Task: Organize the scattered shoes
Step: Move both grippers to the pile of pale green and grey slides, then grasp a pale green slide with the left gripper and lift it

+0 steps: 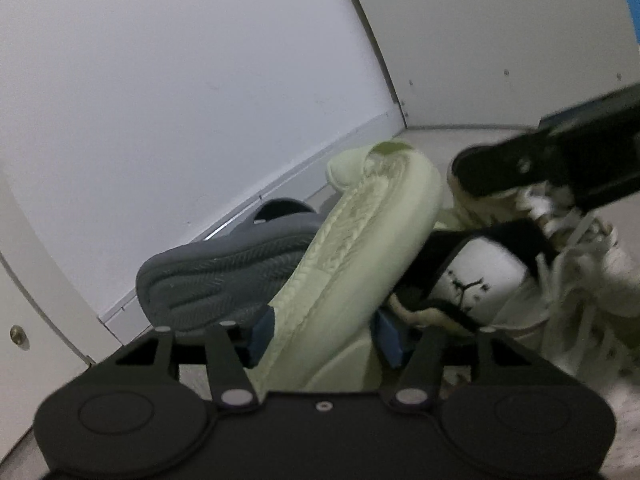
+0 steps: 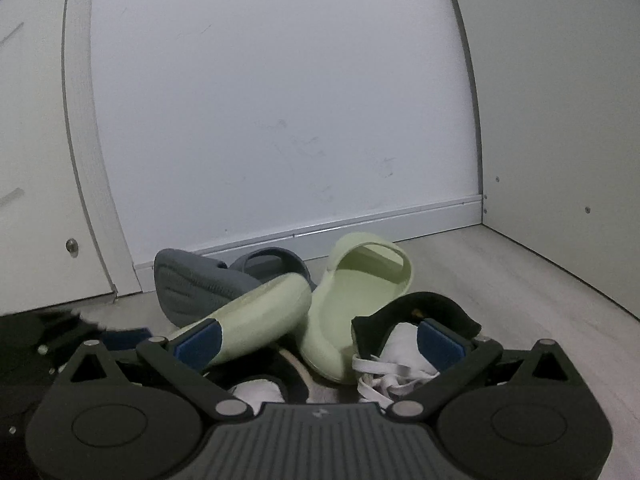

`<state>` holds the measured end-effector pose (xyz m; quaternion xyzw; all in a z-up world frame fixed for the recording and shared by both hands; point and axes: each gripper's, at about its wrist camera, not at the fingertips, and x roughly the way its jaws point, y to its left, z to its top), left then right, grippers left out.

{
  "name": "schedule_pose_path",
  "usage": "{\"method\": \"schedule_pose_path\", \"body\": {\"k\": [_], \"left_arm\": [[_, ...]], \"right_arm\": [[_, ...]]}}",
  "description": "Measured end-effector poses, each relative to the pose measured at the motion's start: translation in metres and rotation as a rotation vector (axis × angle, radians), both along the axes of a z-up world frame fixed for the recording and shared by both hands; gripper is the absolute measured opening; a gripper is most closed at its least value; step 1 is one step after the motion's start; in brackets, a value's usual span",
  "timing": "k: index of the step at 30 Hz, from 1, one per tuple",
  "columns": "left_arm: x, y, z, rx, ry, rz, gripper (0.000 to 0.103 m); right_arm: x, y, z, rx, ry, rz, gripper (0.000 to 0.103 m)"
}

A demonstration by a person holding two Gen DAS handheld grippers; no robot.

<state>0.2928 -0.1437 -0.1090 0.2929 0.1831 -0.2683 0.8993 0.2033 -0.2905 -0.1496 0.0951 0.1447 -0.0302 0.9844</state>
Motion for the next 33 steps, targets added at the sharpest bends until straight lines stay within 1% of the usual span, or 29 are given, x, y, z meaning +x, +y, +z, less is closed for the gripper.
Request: {"method": "schedule_pose_path", "body": {"k": [3,4,6,7,8,9,12,15,19,21,24,26,27,28,31,33], "left_arm": [[0.005,-0.002,0.0,0.016,-0.001,-0.019,0.057],[0.005,-0.002,0.0,0.019,0.009,-0.036,0.049],[0.005,-0.004,-0.002,0.021,0.006,-0.042,0.048],[0.004,-0.004,-0.002,0.023,-0.002,-0.041,0.046],[0.002,-0.003,-0.001,0.02,-0.014,-0.038,0.041],[0.0,-0.003,0.001,0.018,-0.023,-0.035,0.041],[-0.001,0.008,0.012,-0.05,-0.012,-0.005,0.039],[0.0,0.032,0.029,-0.173,0.042,0.044,0.038],[-0.003,0.066,0.044,-0.343,0.124,0.097,0.038],[-0.006,0.086,0.051,-0.448,0.176,0.129,0.037],[-0.019,0.122,0.057,-0.64,0.276,0.179,0.037],[-0.031,0.143,0.058,-0.766,0.347,0.203,0.037],[-0.035,0.149,0.058,-0.806,0.371,0.211,0.037],[-0.04,0.159,0.054,-0.876,0.416,0.233,0.037],[-0.053,0.18,0.043,-0.979,0.499,0.295,0.037],[-0.059,0.189,0.034,-1.004,0.534,0.329,0.037]], "right_arm": [[-0.001,-0.001,0.001,0.011,-0.001,0.0,0.103],[-0.002,-0.002,0.0,0.016,0.001,-0.003,0.103],[-0.002,-0.004,0.0,0.033,0.003,-0.009,0.103],[-0.002,-0.005,0.0,0.041,0.004,-0.012,0.103],[0.0,-0.006,0.0,0.058,0.005,-0.011,0.103],[0.0,-0.007,-0.001,0.071,0.006,-0.012,0.103],[0.002,-0.01,-0.002,0.097,0.009,-0.023,0.103],[0.002,-0.012,-0.003,0.114,0.011,-0.034,0.103],[0.004,-0.017,-0.005,0.183,0.017,-0.039,0.103],[0.005,-0.019,-0.006,0.212,0.022,-0.044,0.103],[0.005,-0.02,-0.007,0.236,0.026,-0.047,0.103],[0.005,-0.021,-0.008,0.252,0.028,-0.049,0.103],[0.005,-0.021,-0.008,0.261,0.029,-0.05,0.103],[0.005,-0.021,-0.009,0.269,0.031,-0.051,0.103],[0.005,-0.022,-0.01,0.293,0.035,-0.053,0.103],[0.005,-0.023,-0.011,0.308,0.037,-0.055,0.103]]}}
